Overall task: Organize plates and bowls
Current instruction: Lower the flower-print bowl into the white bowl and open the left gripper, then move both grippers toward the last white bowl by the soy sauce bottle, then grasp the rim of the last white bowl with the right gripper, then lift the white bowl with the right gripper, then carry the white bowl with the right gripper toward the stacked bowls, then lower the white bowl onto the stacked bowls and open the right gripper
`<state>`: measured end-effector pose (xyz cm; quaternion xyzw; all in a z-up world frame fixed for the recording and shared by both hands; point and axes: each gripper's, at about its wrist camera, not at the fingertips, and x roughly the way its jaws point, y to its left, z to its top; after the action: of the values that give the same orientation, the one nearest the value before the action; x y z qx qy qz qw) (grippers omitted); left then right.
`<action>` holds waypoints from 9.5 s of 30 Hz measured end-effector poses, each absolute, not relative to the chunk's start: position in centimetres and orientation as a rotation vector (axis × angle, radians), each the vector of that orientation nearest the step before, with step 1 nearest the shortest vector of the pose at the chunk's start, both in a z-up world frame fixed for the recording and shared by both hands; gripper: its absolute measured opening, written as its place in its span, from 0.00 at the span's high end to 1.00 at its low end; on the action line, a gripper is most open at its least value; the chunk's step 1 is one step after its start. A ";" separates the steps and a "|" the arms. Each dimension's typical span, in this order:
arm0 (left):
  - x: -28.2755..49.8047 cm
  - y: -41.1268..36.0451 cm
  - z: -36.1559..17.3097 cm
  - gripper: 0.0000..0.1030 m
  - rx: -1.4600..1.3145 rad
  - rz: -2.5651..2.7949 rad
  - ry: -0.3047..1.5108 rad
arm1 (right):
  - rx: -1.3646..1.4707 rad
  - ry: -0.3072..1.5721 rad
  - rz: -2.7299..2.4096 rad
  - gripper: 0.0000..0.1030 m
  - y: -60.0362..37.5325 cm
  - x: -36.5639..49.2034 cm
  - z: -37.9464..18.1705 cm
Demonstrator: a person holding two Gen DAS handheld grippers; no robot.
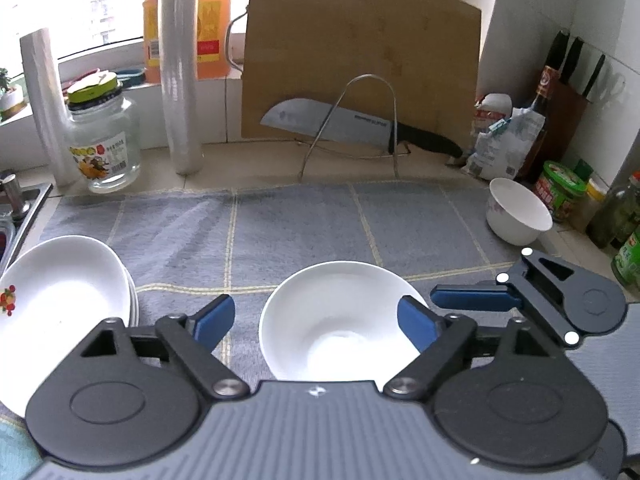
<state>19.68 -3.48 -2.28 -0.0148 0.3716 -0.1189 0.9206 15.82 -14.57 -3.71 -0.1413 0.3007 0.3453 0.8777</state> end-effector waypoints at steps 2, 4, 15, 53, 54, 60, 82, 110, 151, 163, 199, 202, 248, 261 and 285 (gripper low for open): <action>18.9 -3.5 -2.0 0.08 -0.022 -0.236 0.738 | -0.299 0.633 0.708 0.00 -14.7 15.6 -3.8; 18.2 -3.6 -1.9 0.08 -0.022 -0.235 0.716 | -0.302 0.641 0.690 0.00 -15.0 15.4 -3.8; 15.8 -3.6 -2.0 0.07 -0.005 -0.268 0.645 | -0.256 0.703 0.493 0.00 -17.8 14.2 -3.8; 18.6 -22.7 -4.9 0.07 0.135 -0.513 0.628 | -0.098 0.806 0.042 0.00 -39.3 18.0 -5.1; 18.8 -23.2 -5.2 0.07 0.136 -0.510 0.629 | -0.093 0.806 0.043 0.00 -39.8 18.2 -5.1; 20.8 -26.5 -7.5 0.07 0.147 -0.489 0.645 | -0.087 0.800 0.062 0.00 -42.1 20.1 -5.3; 26.7 -31.6 -11.0 0.00 0.179 -0.476 0.679 | -0.120 0.798 0.173 0.00 -44.6 25.3 -5.9; 28.7 -32.4 -10.1 0.06 0.169 -0.472 0.603 | -0.143 0.795 0.374 0.00 -43.0 30.5 -6.6; 28.4 -32.5 -9.2 0.20 0.181 -0.504 0.604 | -0.103 0.862 0.469 0.35 -42.7 33.8 -7.3; 26.7 -31.6 -8.1 0.20 0.202 -0.530 0.612 | -0.110 0.857 0.472 0.35 -42.1 31.6 -6.1; 14.9 -15.7 -1.6 0.20 0.148 -0.317 0.600 | -0.185 0.739 0.725 0.34 -24.9 22.1 0.7; 14.5 -14.0 -1.4 0.20 0.138 -0.275 0.596 | -0.202 0.730 0.764 0.34 -22.9 22.3 1.0; 15.2 -6.7 -4.1 0.20 0.054 -0.167 0.663 | -0.238 0.797 0.835 0.34 -13.8 23.9 -1.9; 15.6 -6.6 -4.4 0.19 0.054 -0.178 0.667 | -0.227 0.817 0.824 0.34 -13.7 24.4 -2.6; 14.2 -4.1 -4.6 0.03 0.029 -0.197 0.698 | -0.213 0.795 0.805 0.00 -15.9 22.9 -2.2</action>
<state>14.15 -4.11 -4.60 0.0142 0.3412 -0.0966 0.9349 22.86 -15.88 -2.18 -0.1009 0.3757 0.3808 0.8389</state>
